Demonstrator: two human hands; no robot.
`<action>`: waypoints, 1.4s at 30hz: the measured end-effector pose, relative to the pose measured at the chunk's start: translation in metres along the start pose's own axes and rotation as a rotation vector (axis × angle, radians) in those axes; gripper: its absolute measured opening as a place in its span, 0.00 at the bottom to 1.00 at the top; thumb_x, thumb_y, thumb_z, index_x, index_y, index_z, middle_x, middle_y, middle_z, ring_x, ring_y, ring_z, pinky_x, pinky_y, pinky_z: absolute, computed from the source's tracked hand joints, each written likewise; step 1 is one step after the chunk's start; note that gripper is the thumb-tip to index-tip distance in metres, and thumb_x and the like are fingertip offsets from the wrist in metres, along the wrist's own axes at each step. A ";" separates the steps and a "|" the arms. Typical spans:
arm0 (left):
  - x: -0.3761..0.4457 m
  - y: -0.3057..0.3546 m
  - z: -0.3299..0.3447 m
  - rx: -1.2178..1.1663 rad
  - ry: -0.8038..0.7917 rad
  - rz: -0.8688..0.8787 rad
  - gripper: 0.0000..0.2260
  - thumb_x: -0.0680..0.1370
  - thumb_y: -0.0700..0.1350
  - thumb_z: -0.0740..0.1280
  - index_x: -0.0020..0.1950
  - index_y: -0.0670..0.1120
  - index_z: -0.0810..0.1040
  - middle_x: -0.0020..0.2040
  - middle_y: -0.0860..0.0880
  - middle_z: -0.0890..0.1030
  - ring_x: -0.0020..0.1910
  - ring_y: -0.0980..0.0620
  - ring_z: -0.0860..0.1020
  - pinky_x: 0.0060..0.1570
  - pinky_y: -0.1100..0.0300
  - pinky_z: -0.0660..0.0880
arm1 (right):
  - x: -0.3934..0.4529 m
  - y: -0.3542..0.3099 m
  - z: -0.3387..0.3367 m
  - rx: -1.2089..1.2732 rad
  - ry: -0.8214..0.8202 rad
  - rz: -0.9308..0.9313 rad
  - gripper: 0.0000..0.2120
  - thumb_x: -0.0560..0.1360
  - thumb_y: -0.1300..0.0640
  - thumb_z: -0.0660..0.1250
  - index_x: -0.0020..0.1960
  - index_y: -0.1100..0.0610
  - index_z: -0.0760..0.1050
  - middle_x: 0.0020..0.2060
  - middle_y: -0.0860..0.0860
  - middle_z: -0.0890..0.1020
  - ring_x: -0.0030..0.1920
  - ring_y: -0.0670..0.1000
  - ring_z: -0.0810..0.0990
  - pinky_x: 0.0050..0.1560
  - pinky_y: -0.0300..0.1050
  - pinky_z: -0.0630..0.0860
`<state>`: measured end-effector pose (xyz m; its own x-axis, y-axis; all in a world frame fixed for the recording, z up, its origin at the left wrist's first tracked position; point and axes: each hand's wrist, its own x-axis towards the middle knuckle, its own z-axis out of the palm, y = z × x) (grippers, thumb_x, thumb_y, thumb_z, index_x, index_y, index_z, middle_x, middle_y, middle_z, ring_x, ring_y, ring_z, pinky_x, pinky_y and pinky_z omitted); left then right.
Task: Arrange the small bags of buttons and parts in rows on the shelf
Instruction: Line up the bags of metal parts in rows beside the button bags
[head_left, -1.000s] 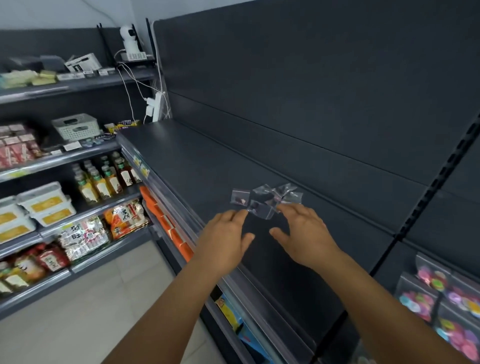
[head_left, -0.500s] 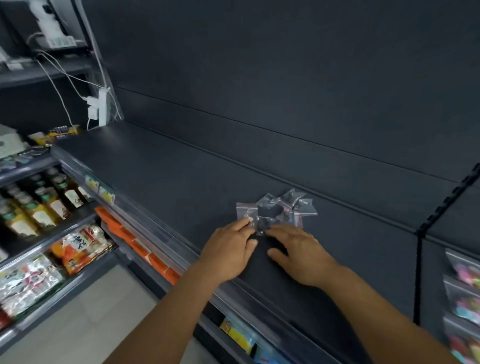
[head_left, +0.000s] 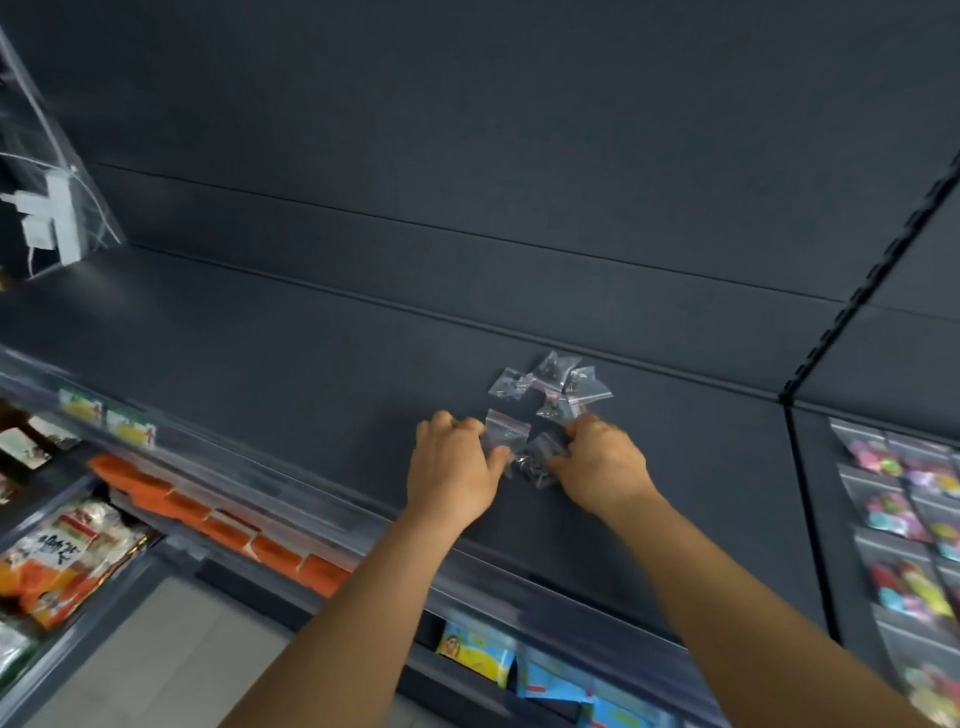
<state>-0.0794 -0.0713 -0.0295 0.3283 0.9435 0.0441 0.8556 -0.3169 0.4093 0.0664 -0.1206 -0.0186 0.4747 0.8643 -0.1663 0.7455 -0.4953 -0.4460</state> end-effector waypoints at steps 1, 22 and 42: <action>0.002 0.001 0.000 -0.070 -0.007 -0.012 0.16 0.77 0.55 0.65 0.59 0.46 0.77 0.58 0.45 0.73 0.61 0.45 0.68 0.59 0.53 0.70 | 0.001 -0.002 -0.001 0.012 -0.012 0.033 0.12 0.74 0.53 0.66 0.53 0.60 0.73 0.46 0.56 0.79 0.48 0.57 0.78 0.41 0.44 0.71; -0.012 0.135 0.008 -0.888 -0.251 0.113 0.06 0.76 0.43 0.66 0.42 0.46 0.83 0.40 0.48 0.85 0.42 0.46 0.82 0.51 0.48 0.78 | -0.071 0.084 -0.091 1.061 0.299 -0.045 0.14 0.72 0.71 0.66 0.49 0.54 0.73 0.37 0.48 0.78 0.33 0.51 0.74 0.32 0.42 0.71; -0.203 0.420 0.086 -0.954 -0.525 0.519 0.06 0.75 0.45 0.70 0.39 0.53 0.80 0.39 0.54 0.84 0.39 0.58 0.81 0.42 0.64 0.76 | -0.250 0.346 -0.209 1.032 0.774 0.207 0.08 0.70 0.63 0.71 0.45 0.52 0.76 0.35 0.50 0.79 0.36 0.48 0.77 0.37 0.41 0.74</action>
<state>0.2473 -0.4046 0.0552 0.8578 0.5002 0.1178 0.0057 -0.2386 0.9711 0.3036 -0.5261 0.0528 0.9388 0.3352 0.0793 0.0904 -0.0177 -0.9957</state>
